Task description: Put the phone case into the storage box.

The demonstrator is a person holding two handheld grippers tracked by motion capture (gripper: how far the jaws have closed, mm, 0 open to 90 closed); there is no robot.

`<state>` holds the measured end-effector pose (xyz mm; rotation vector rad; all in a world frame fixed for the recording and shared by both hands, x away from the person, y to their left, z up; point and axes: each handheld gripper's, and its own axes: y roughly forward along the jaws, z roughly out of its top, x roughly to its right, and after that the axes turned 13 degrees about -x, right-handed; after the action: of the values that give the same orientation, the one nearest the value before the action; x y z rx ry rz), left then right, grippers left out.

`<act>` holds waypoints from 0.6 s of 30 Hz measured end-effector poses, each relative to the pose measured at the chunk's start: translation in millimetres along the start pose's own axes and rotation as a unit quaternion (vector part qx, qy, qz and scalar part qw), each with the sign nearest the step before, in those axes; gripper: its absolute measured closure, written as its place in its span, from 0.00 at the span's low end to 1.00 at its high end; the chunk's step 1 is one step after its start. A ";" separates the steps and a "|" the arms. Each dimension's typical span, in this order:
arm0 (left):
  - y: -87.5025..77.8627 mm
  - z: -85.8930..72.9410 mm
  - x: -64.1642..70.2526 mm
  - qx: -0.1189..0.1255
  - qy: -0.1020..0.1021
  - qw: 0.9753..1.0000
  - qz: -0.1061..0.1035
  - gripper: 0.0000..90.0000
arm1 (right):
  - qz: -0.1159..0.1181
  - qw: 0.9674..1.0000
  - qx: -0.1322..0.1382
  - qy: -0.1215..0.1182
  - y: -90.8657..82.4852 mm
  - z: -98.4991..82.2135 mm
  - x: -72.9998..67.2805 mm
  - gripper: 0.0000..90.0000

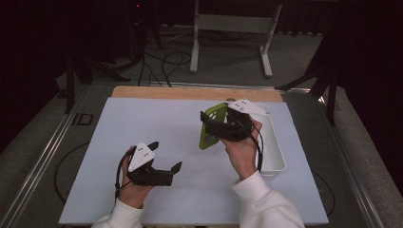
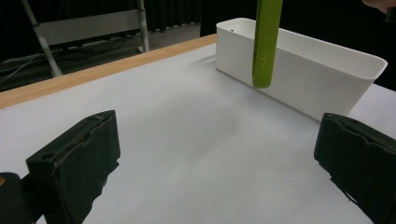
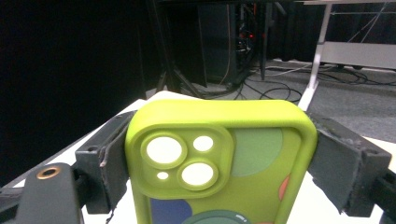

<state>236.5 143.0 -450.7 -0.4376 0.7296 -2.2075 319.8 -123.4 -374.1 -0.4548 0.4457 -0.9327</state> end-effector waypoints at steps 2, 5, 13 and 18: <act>-0.1 -0.1 -0.2 0.000 0.000 1.000 0.000 0.01 | -0.003 1.000 0.000 0.001 0.1 0.9 2.1 0.17; -0.5 -0.1 -0.4 0.000 -0.001 1.000 0.000 0.01 | -0.007 1.000 -0.001 0.002 0.4 2.4 5.3 0.17; 0.2 -0.2 -0.5 -0.001 0.000 1.000 -0.001 0.01 | -0.020 1.000 -0.004 -0.002 0.4 6.7 12.7 0.17; -0.4 0.0 -0.3 0.000 0.000 1.000 -0.002 0.01 | -0.028 1.000 -0.010 -0.005 3.3 9.7 17.0 0.17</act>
<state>236.5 143.4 -450.5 -0.4396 0.7306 -2.2111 336.1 -134.3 -370.8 -0.4923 0.4346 -0.9807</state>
